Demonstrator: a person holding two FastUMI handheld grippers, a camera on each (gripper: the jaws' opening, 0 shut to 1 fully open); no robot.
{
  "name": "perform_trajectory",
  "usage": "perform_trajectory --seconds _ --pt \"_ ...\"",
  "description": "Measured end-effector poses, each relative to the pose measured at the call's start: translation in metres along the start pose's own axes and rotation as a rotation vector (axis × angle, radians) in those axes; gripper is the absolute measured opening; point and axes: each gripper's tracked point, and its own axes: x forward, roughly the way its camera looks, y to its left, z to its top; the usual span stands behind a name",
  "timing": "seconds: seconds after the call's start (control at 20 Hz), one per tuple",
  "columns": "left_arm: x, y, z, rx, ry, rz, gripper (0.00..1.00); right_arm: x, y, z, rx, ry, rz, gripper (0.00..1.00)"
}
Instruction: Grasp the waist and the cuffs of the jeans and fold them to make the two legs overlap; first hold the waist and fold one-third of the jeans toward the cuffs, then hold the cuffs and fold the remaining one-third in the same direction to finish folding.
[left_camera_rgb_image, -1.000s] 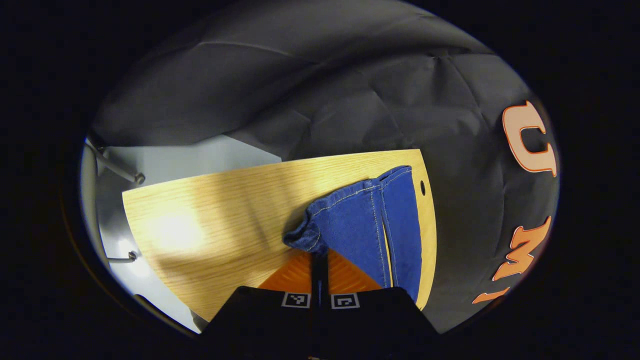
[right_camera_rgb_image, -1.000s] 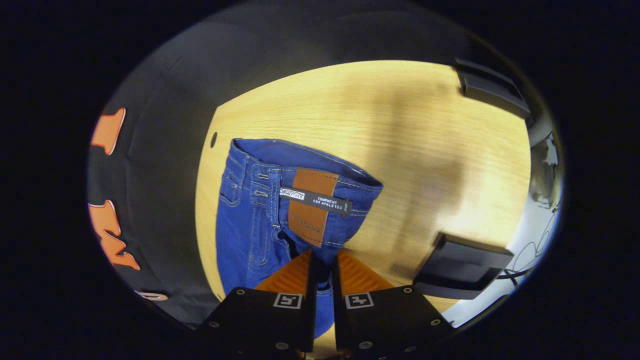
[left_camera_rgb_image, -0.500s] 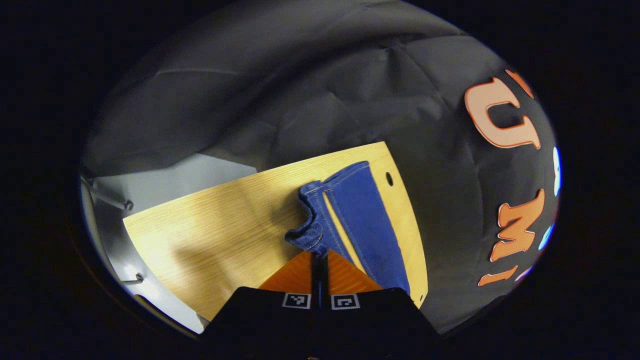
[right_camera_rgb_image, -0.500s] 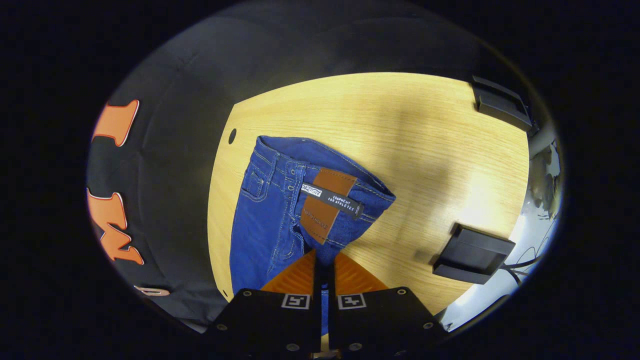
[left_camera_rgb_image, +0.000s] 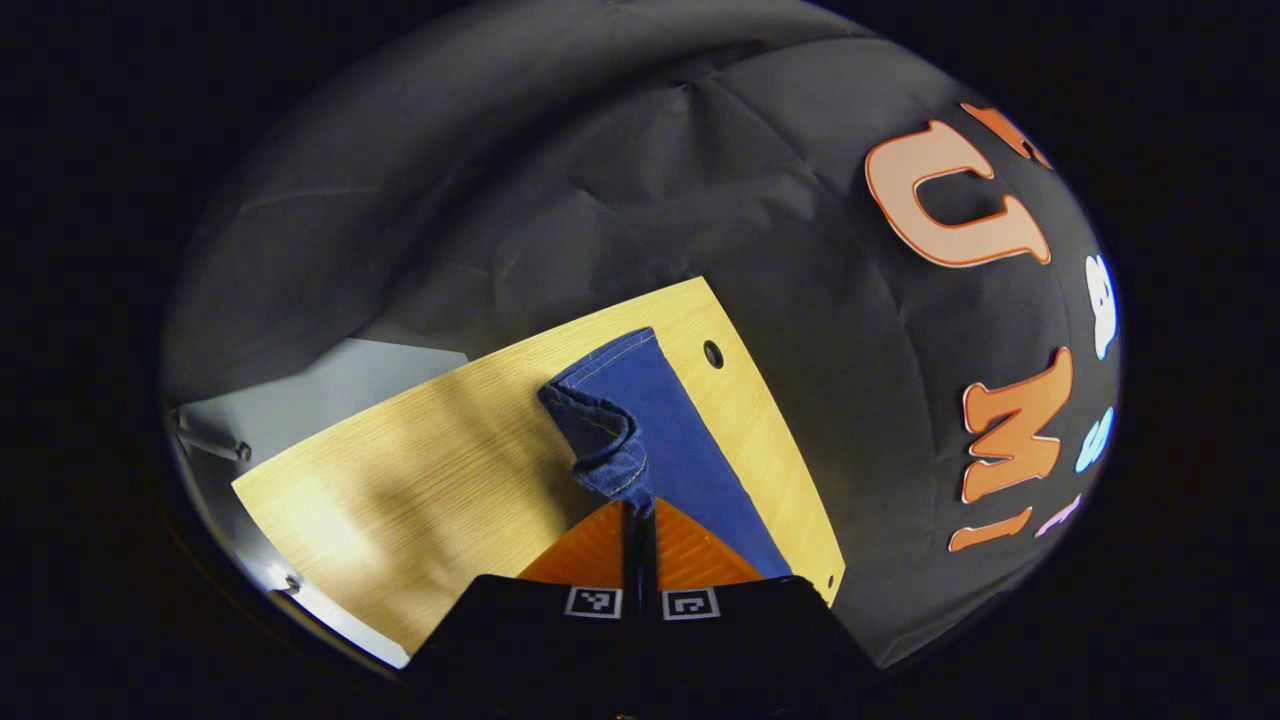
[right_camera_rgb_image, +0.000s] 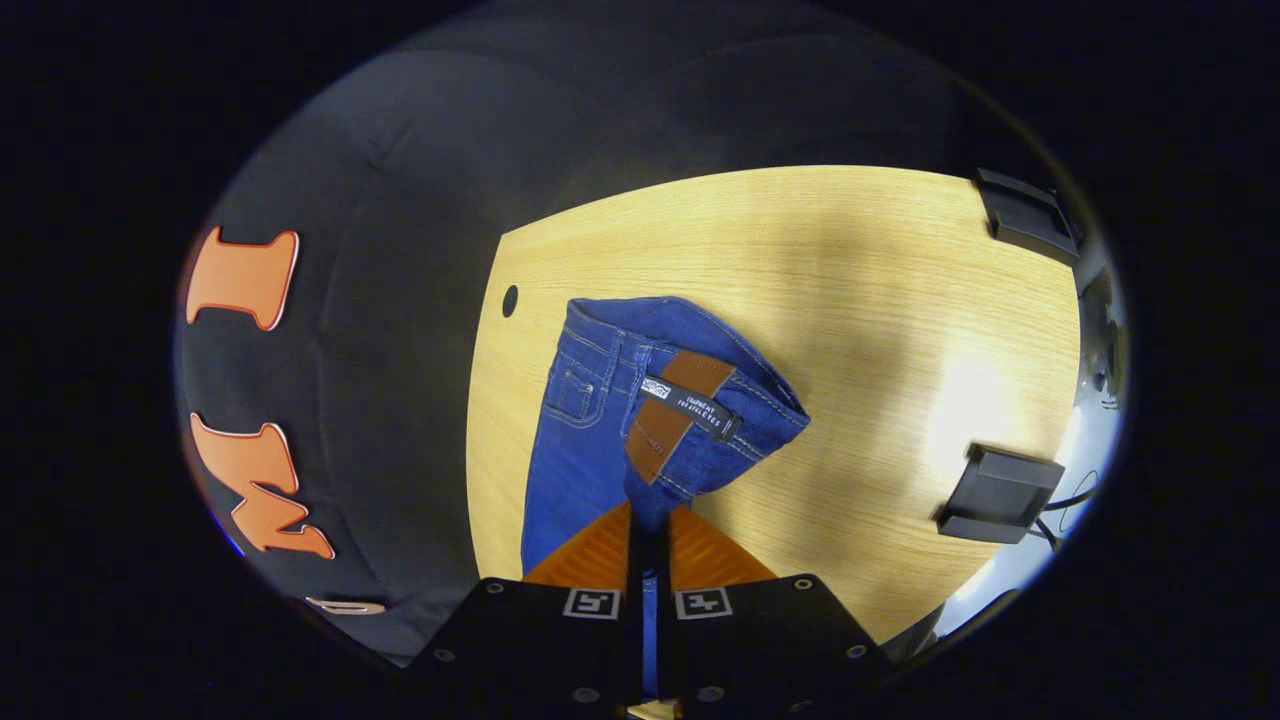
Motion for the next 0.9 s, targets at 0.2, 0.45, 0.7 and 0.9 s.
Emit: perform_trajectory --seconds 0.2,0.45,0.7,0.9 --pt "-0.009 0.012 0.013 -0.088 0.012 0.035 0.0 -0.002 -0.001 0.009 0.061 -0.024 -0.028 0.06" --pt "-0.004 0.008 0.022 -0.08 0.072 0.076 0.01 -0.007 0.015 0.016 0.13 -0.027 -0.058 0.06" --pt "0.035 -0.003 0.03 -0.047 0.162 0.159 0.0 0.004 0.045 0.024 0.164 -0.031 -0.134 0.06" --pt "0.067 -0.018 0.042 -0.011 0.201 0.208 0.0 0.03 0.07 0.032 0.164 -0.006 -0.17 0.06"
